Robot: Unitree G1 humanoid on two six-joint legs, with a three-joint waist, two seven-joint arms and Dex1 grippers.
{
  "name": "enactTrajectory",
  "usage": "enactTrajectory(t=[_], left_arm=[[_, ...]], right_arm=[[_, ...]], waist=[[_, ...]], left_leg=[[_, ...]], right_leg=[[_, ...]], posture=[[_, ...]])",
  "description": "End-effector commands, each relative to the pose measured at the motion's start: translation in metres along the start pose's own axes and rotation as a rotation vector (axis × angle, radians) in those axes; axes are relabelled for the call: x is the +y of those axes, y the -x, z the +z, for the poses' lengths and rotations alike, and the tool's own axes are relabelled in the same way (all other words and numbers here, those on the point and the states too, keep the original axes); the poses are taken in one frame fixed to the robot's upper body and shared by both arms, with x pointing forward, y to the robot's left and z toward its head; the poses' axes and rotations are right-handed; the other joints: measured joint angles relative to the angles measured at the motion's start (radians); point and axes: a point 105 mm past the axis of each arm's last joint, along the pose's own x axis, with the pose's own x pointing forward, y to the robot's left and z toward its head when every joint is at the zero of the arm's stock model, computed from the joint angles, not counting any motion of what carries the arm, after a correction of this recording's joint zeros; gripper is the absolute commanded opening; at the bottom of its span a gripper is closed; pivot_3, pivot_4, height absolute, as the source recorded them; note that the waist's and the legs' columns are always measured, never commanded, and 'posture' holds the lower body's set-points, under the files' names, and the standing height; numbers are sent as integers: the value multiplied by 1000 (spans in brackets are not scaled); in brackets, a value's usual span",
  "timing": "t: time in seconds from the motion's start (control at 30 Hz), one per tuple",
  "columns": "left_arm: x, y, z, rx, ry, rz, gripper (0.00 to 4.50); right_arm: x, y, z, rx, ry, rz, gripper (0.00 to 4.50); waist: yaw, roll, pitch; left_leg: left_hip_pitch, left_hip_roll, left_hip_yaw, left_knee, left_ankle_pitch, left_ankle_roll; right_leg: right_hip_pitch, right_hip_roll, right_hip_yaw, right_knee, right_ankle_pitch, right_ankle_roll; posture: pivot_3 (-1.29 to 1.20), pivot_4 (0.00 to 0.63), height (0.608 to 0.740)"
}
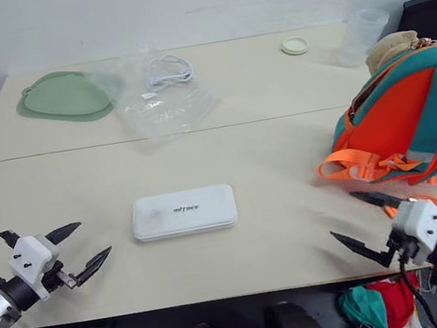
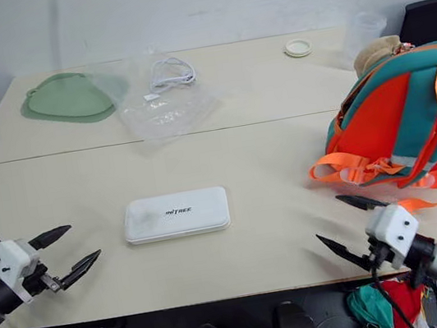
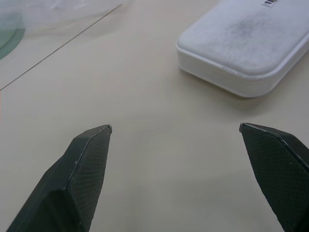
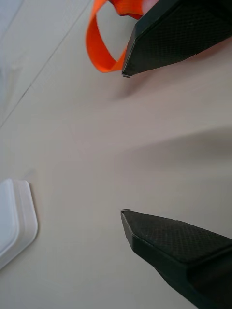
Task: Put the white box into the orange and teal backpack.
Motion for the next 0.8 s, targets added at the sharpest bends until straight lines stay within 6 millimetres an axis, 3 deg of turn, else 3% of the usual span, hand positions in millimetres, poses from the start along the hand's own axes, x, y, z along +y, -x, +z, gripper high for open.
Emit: enactTrajectory(t=[0.03,0.4,0.73,0.8], left_arm=[[4,16,-2,28,-26,-5,4464],[-7,22,7,30,206,-146,4464],[6,15,25,-13,209,-116,4464],[7,12,31,-35,224,-128,4069]], right_arm=[[7,13,7,-12,38,29,4500],[13,-10,9,-64,37,87,4500],[15,-61,41,-192,48,165,4500],[17,-69,46,-207,55,192,4500]], waist=[[-1,-1,0],[-2,-2,-1],[-3,-2,-1],[-3,-2,-1]], left_leg=[[0,0,0,0,0,0],[2,1,-1,0,-1,-2],[1,1,-1,0,-1,-2],[1,1,-1,0,-1,-2]], right_leg=[[0,0,0,0,0,0],[0,0,0,1,-2,-3],[-1,-1,0,2,-2,-4],[-1,-1,-1,1,-2,-4]], posture=[[0,150,740],[0,150,740],[0,150,740],[0,150,740]])
